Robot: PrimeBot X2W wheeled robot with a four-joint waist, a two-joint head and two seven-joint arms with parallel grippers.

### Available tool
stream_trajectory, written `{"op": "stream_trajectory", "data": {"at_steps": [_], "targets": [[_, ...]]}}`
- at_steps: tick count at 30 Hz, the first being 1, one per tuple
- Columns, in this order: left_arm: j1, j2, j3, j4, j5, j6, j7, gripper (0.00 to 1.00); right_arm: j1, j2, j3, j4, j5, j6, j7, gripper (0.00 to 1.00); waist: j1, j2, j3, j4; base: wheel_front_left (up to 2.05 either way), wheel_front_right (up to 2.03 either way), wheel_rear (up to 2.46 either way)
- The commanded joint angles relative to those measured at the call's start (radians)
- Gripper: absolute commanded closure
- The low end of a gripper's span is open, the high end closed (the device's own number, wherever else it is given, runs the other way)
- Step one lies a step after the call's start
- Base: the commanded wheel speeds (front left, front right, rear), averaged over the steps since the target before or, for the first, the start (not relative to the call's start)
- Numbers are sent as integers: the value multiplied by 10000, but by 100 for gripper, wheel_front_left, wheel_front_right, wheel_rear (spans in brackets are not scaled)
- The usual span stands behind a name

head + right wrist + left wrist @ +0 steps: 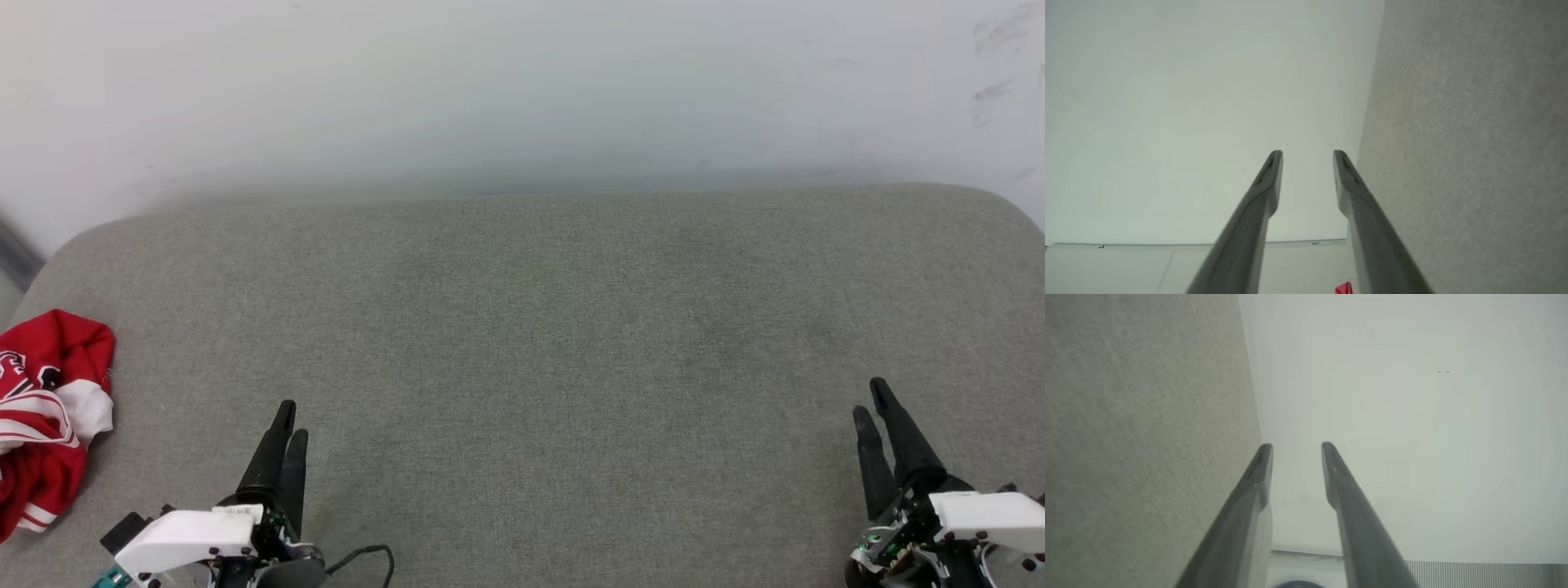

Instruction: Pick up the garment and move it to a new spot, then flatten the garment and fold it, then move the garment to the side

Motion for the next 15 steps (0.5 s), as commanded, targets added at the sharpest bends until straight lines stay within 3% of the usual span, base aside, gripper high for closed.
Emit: {"op": "stream_trajectory", "data": {"at_steps": [1, 15], "targets": [[-40, 5, -95, -134, 23, -1, -73, 0, -8, -4, 24, -142, -31, 0, -89, 0, 0, 0, 2, 0, 0, 0, 0], [50, 42, -858, -902, 348, -5, -785, 0, 259, -36, 306, -922, -458, 2, -784, 0, 0, 0, 2, 8, 0, 0, 0]]}}
